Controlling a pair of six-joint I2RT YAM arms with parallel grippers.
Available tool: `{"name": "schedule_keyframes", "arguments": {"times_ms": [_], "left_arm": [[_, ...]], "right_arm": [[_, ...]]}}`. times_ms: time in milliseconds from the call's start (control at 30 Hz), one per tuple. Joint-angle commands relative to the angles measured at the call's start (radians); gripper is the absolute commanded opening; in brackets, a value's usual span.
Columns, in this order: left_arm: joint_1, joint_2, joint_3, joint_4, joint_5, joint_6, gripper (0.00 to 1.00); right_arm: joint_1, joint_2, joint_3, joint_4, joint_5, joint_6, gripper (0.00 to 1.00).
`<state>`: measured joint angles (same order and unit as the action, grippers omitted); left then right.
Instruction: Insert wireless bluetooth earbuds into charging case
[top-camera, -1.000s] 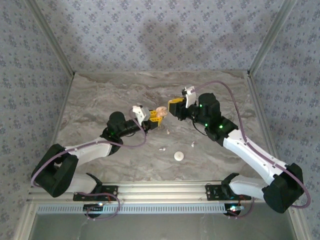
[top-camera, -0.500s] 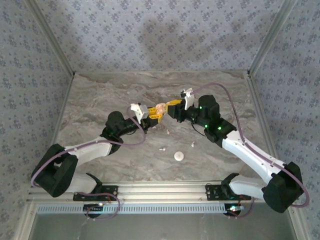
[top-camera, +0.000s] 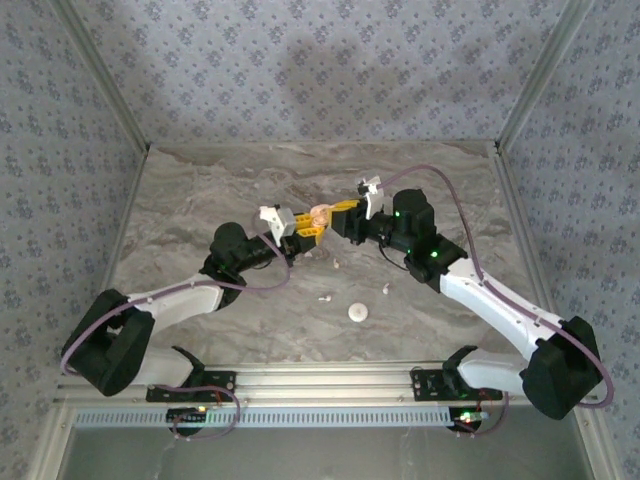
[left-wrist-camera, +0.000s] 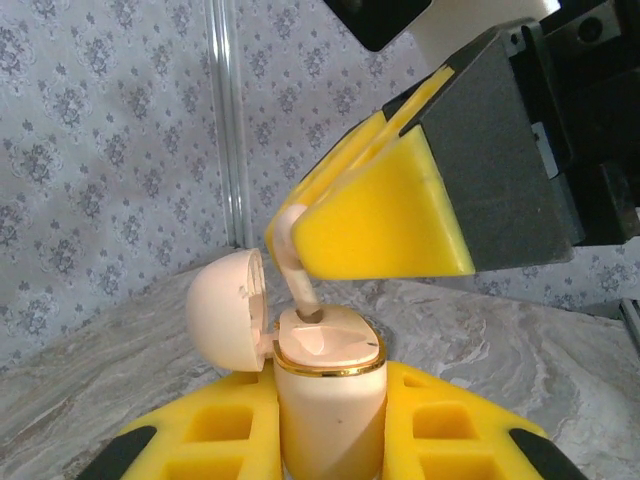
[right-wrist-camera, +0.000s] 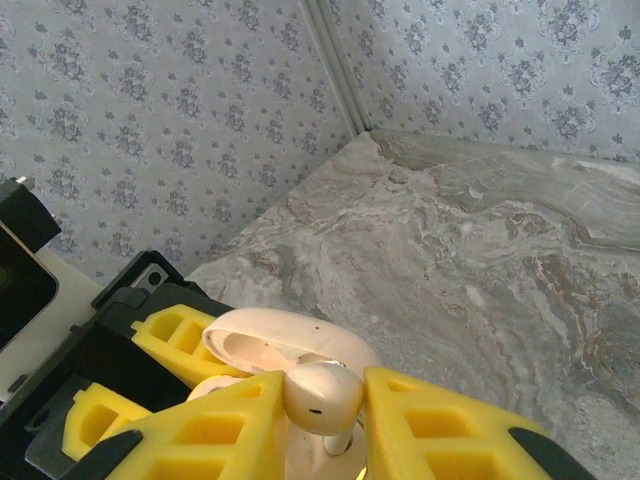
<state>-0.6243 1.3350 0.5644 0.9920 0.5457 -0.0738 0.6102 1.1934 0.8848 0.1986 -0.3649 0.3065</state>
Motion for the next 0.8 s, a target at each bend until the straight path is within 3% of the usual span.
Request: {"name": "schedule_keyframes", "arguments": {"times_ms": [0,333,767], "left_arm": [[-0.008,-0.026,0.033,0.055,-0.015,-0.019,0.11],[-0.007,-0.022,0.04,0.057,-0.015,-0.024,0.11],[-0.009,-0.024,0.04,0.038,-0.022,-0.014,0.11]], "right_arm": [[-0.004,-0.006,-0.012,0.018,-0.026,0.011,0.27],[-0.003,0.0,-0.007,-0.013,-0.05,0.004,0.27],[0.02,-0.012,0.041,-0.097,0.053,-0.088,0.27]]}}
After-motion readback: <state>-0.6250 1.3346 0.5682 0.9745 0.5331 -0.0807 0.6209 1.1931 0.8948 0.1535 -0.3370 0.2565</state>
